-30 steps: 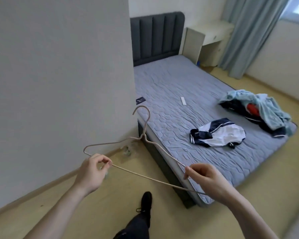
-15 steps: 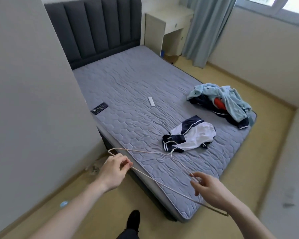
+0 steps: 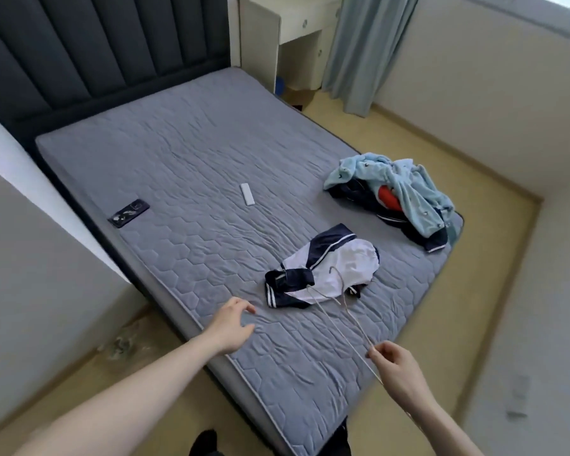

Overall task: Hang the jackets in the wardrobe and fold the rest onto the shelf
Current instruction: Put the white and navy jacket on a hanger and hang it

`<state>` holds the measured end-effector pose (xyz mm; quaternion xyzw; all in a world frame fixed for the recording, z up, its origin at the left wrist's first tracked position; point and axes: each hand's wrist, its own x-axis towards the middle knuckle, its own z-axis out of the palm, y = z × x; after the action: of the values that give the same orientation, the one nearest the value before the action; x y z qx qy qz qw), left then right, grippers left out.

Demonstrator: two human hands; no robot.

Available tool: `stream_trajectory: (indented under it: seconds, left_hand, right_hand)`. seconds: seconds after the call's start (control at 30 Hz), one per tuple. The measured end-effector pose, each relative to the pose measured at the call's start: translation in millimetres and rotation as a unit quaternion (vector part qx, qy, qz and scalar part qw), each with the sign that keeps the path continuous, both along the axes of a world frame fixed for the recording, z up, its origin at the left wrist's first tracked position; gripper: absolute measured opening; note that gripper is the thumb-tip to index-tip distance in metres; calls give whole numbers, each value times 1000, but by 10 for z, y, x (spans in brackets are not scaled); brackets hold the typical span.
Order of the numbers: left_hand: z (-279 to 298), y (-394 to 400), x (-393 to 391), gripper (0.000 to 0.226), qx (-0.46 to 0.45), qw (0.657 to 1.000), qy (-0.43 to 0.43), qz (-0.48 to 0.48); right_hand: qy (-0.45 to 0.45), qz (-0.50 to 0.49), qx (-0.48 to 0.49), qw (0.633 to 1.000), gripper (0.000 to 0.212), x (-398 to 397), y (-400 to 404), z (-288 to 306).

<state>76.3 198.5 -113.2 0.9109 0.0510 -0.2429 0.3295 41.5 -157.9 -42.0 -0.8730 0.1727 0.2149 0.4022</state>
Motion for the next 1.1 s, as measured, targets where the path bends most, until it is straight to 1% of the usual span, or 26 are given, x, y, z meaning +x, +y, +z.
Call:
stream_trajectory:
  seconds: [0.17, 0.27, 0.4, 0.53, 0.63, 0.73, 0.83, 0.87, 0.9, 0.93, 1.0, 1.03, 1.1]
  left_hand:
    - [-567, -603, 456, 29, 42, 988, 124, 77]
    - [-975, -968, 768, 29, 59, 976, 174, 113]
    - [-1655, -1384, 1377, 33, 60, 970, 185, 145]
    - [-2384, -1645, 2007, 44, 42, 959, 190, 207]
    - [-2979, -1711, 2463, 46, -8, 927, 203, 314]
    - [-3554, -1740, 2745, 54, -77, 874, 211, 430]
    - [-3981, -1737, 2858, 63, -123, 830, 214, 500]
    - [-4081, -1727, 2878, 63, -133, 817, 221, 515]
    - [-4161, -1709, 2897, 57, -140, 806, 225, 529]
    - [-4231, -1684, 2923, 44, -149, 796, 223, 543]
    - [-4288, -1643, 2971, 20, -163, 775, 192, 579]
    - [-4278, -1630, 2985, 15, -166, 769, 162, 595]
    - [-4146, -1624, 2971, 29, -166, 763, 77, 620]
  right_hand:
    - [54, 14, 2, 998, 35, 922, -658, -691]
    - [62, 19, 0, 998, 40, 1449, -1018, -1195]
    - [42, 29, 8, 999, 46, 2079, -1367, -1976]
    - [38, 54, 42, 997, 47, 2439, -1545, -2736]
    - [27, 60, 64, 996, 49, 2542, -1615, -3234]
    - [27, 48, 81, 995, 49, 2556, -1697, -3644]
    - [41, 17, 75, 996, 50, 2562, -1803, -3956]
    - [45, 8, 70, 997, 51, 2570, -1840, -4031]
    - [48, 0, 65, 997, 51, 2579, -1870, -4081]
    - [47, -4, 61, 997, 52, 2589, -1897, -4115]
    - [30, -4, 60, 998, 54, 2605, -1929, -4123]
    - [20, -9, 62, 998, 55, 2613, -1934, -4091]
    - [14, -18, 68, 997, 54, 2628, -1947, -3993]
